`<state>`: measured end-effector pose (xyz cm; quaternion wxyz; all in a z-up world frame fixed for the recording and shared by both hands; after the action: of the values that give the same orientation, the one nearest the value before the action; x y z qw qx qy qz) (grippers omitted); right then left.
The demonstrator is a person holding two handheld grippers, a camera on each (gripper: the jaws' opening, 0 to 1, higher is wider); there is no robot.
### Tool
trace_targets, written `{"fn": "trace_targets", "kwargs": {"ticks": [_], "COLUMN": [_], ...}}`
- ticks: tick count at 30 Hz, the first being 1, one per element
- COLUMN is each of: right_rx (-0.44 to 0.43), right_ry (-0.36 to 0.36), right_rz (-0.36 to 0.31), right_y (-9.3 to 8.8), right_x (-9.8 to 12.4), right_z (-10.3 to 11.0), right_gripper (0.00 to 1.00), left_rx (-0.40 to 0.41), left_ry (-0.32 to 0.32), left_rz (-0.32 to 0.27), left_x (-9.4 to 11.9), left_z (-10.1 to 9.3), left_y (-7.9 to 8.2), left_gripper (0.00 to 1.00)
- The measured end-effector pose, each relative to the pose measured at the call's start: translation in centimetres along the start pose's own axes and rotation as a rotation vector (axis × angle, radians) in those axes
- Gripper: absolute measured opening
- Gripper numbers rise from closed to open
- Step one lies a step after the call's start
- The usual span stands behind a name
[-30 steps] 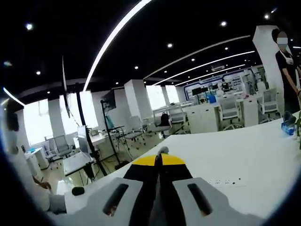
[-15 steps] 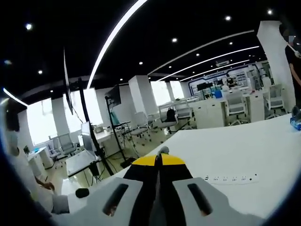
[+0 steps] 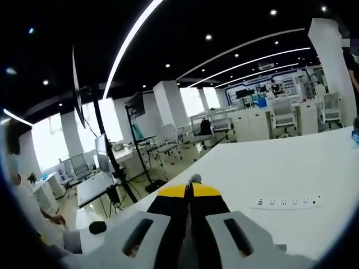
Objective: Fold the towel on the table until its edges align and the towel forms a compact rectangular stack.
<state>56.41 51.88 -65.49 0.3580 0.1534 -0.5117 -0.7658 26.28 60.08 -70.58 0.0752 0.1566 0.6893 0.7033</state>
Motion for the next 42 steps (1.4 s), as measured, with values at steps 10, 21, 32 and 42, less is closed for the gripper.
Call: {"fn": "trace_targets", "kwargs": {"ticks": [10,21,32,42], "right_rx": [0.02,0.022,0.022,0.035], "right_ry": [0.024,0.032,0.003,-0.034], "right_rz": [0.002,-0.011,0.065,0.132], "right_y": [0.0,0.1,-3.5,-7.7], "right_x": [-0.7,-1.1,-3.9,-7.6], "right_z": [1.8,2.6,2.3,1.8], "right_gripper": [0.0,0.0,0.0,0.0], "left_rx": [0.028,0.024,0.085,0.205], "left_ry": [-0.002,0.01,0.09,0.193], "left_rz": [-0.037,-0.053,0.008,0.047], "left_x": [0.5,1.5,1.8,2.2], "left_z": [0.7,0.9,2.6,5.6], "left_y": [0.9,1.6,-1.5,-5.9], "left_gripper": [0.02,0.02,0.02,0.02]}}
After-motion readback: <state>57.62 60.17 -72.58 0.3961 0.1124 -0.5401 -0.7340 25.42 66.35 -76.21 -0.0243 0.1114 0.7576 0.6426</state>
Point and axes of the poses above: the point that each gripper's makers call its tool centre point, and the gripper's own axes: x roughly backward along the fingers, z roughly to its left, y roughly out of its top, the point moved 2 cm from there along x, roughly backward along the fingers, and after that the axes turned 10 degrees about -x, right-handed, at the moved point
